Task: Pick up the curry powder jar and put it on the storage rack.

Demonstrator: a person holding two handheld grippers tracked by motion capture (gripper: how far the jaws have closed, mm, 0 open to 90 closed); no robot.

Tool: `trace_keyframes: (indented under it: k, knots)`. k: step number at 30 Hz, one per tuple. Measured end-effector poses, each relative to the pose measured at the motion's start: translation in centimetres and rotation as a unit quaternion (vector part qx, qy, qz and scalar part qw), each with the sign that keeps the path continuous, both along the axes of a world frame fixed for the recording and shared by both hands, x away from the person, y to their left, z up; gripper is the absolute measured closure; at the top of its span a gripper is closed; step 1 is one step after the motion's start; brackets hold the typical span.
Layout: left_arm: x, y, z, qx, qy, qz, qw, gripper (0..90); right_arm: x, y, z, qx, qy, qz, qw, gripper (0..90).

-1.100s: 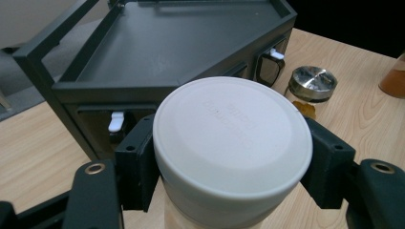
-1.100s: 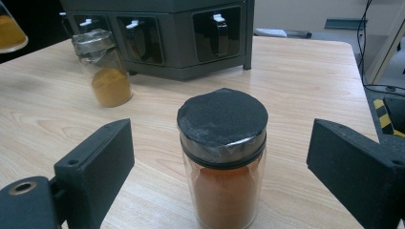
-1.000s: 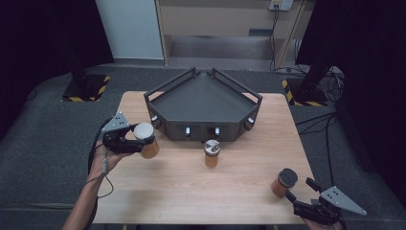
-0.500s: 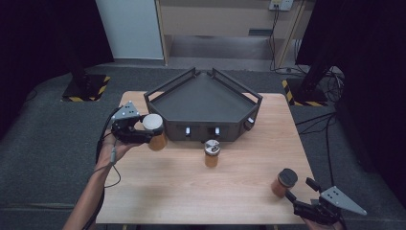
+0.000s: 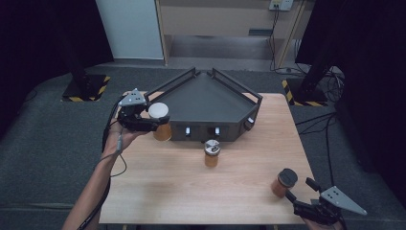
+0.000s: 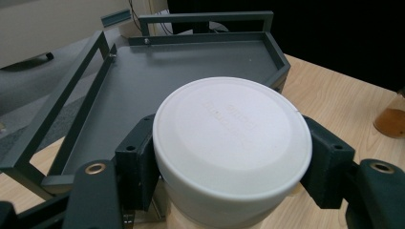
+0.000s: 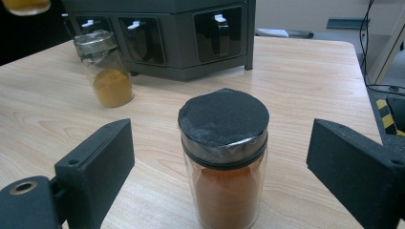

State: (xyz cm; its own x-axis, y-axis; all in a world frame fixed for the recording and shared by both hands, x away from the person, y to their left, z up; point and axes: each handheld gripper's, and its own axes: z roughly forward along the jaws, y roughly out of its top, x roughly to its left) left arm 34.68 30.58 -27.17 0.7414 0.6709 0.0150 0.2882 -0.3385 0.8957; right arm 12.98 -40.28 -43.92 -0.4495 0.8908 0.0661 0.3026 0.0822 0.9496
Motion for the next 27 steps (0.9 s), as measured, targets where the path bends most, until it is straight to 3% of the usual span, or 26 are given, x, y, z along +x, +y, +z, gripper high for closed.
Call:
trace_keyframes:
  k: [13,27]
  knots:
    - [1.3,-1.5,1.5,0.002,-0.004,0.015,0.9999,32.4,0.0,-0.1,0.0,0.002,0.000,0.000,1.0000,9.0]
    - [3.4,-3.5,3.0,-0.011,0.001,0.054,0.9985,32.4,0.0,-0.1,0.0,0.003,-0.001,0.000,1.0000,9.0]
